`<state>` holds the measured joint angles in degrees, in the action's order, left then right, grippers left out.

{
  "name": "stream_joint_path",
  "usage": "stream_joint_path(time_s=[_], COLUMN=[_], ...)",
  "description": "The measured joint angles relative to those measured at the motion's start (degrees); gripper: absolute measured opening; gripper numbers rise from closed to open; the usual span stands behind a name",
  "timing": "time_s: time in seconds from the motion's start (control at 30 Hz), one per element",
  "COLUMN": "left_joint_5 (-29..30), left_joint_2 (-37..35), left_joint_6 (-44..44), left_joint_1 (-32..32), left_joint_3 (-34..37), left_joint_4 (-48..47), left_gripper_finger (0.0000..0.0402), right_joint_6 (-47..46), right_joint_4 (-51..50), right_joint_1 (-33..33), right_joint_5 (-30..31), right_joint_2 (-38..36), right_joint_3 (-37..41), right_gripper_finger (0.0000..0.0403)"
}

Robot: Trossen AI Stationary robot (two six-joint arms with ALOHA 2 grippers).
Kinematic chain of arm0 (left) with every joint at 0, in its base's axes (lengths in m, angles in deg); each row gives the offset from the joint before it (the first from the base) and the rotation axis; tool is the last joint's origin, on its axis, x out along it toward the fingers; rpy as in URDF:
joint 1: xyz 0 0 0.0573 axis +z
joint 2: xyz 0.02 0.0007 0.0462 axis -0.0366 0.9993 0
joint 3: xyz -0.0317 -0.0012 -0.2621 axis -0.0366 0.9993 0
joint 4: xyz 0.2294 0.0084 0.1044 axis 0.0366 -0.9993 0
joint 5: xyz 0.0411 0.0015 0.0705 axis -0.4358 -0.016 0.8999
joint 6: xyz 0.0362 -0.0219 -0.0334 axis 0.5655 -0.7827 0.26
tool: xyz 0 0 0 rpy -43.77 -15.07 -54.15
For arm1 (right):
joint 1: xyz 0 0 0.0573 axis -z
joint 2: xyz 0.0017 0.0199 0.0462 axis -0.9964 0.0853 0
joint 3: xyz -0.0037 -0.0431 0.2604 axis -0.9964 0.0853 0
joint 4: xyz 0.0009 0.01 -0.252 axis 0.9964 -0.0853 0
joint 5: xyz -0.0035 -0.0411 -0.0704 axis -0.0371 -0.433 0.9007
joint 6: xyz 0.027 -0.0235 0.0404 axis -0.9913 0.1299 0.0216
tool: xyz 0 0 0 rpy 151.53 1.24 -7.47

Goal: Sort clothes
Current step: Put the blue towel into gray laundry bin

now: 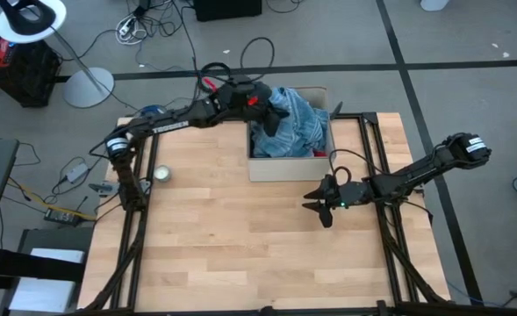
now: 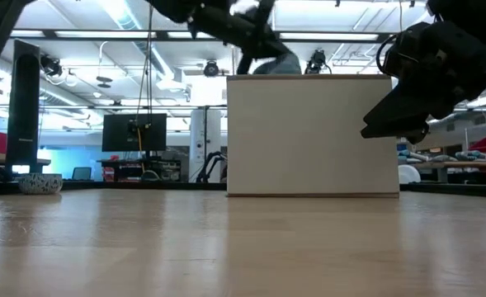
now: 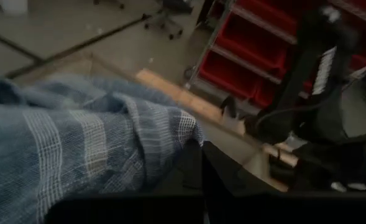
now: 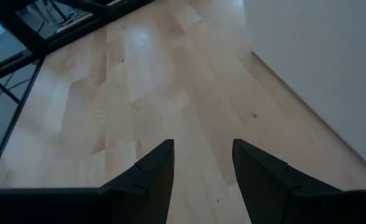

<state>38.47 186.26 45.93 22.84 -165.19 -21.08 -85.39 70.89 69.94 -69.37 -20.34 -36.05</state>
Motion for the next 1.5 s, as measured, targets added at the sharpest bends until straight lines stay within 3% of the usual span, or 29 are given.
stream_joint_path(time_s=[0.17,0.33,0.67,0.9,1.03,1.3,1.5], left_joint_5=[0.29,5.21,4.95,4.42,0.92,-5.62,-6.33], left_joint_2=[4.34,9.05,16.29,16.91,16.46,14.33,11.34], left_joint_6=[0.97,2.31,2.00,1.96,0.62,-0.86,1.99], left_joint_1=[0.43,0.54,0.15,0.03,0.18,0.33,-0.20], left_joint_3=[0.00,-0.02,-0.35,-0.35,-0.18,-3.93,-7.41], left_joint_4=[-1.28,-3.58,-3.79,-5.75,-4.70,-11.66,-20.06], left_gripper_finger=[0.0000,0.0000,0.0015,0.0075,0.0110,0.0116,0.0115], right_joint_6=[0.88,0.88,0.91,0.91,0.89,0.88,0.88], right_joint_4=[0.16,0.17,0.16,0.16,0.14,0.16,0.18], right_joint_1=[1.55,1.78,1.75,1.75,1.75,1.75,1.75], right_joint_5=[-2.05,-2.89,-2.99,-2.99,-2.99,-3.74,-4.08], right_joint_2=[0.00,0.00,0.00,0.00,0.00,0.00,0.00], right_joint_3=[0.00,0.00,0.00,0.00,0.00,0.00,0.00], right_gripper_finger=[0.0164,0.0164,0.0164,0.0164,0.0164,0.0164,0.0164])
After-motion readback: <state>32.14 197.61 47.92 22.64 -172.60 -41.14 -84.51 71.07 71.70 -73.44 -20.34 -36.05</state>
